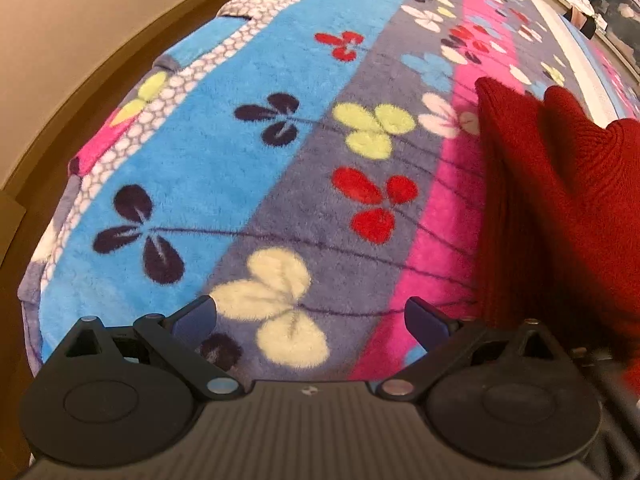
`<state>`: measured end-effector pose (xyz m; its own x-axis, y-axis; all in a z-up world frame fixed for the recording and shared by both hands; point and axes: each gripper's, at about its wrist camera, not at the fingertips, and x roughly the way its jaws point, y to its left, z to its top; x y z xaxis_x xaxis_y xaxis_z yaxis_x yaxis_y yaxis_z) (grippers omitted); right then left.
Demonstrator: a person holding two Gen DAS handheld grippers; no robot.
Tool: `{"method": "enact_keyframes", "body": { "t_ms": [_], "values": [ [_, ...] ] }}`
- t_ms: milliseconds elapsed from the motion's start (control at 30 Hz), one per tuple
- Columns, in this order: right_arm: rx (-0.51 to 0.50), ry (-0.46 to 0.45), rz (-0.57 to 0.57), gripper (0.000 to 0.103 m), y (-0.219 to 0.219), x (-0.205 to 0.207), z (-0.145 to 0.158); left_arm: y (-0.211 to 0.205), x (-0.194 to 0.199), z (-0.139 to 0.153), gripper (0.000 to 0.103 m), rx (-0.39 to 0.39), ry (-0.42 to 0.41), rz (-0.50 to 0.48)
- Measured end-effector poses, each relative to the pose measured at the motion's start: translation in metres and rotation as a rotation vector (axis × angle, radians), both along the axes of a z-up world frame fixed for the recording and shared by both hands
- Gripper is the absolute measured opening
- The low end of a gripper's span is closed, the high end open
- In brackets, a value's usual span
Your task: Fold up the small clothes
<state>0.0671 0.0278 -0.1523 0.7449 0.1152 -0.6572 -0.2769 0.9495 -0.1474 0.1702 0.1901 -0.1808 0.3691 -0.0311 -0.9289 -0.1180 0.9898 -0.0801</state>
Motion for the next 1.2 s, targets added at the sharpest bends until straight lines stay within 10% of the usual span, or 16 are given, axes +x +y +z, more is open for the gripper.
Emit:
{"method": "enact_keyframes", "body": {
  "t_ms": [233,333,400,600,767,900,1200],
  "values": [
    [-0.096,0.029,0.104,0.036,0.002,-0.002,-0.030,-0.009,0.001,0.018,0.101,0.009,-0.031,-0.010],
    [0.088,0.101,0.113,0.065,-0.018,-0.006,-0.004,-0.020,0.001,0.032,0.101,0.023,-0.052,-0.041],
    [0.219,0.123,0.095,0.067,-0.044,-0.016,0.022,-0.032,0.001,0.045,0.101,0.013,-0.078,-0.060],
    [0.243,-0.009,-0.155,0.066,-0.147,-0.045,0.079,-0.093,0.001,0.073,0.102,0.055,-0.151,-0.157],
    [0.177,0.090,-0.239,0.031,-0.178,-0.015,0.036,-0.122,0.007,0.019,0.103,0.212,-0.042,-0.197],
    [0.115,0.161,-0.184,0.032,-0.164,-0.018,-0.018,-0.093,0.000,0.005,0.103,0.081,-0.018,-0.126],
    [0.194,0.101,-0.159,0.031,-0.215,-0.008,0.056,-0.107,0.049,0.077,0.103,0.068,-0.152,-0.168]
  ]
}}
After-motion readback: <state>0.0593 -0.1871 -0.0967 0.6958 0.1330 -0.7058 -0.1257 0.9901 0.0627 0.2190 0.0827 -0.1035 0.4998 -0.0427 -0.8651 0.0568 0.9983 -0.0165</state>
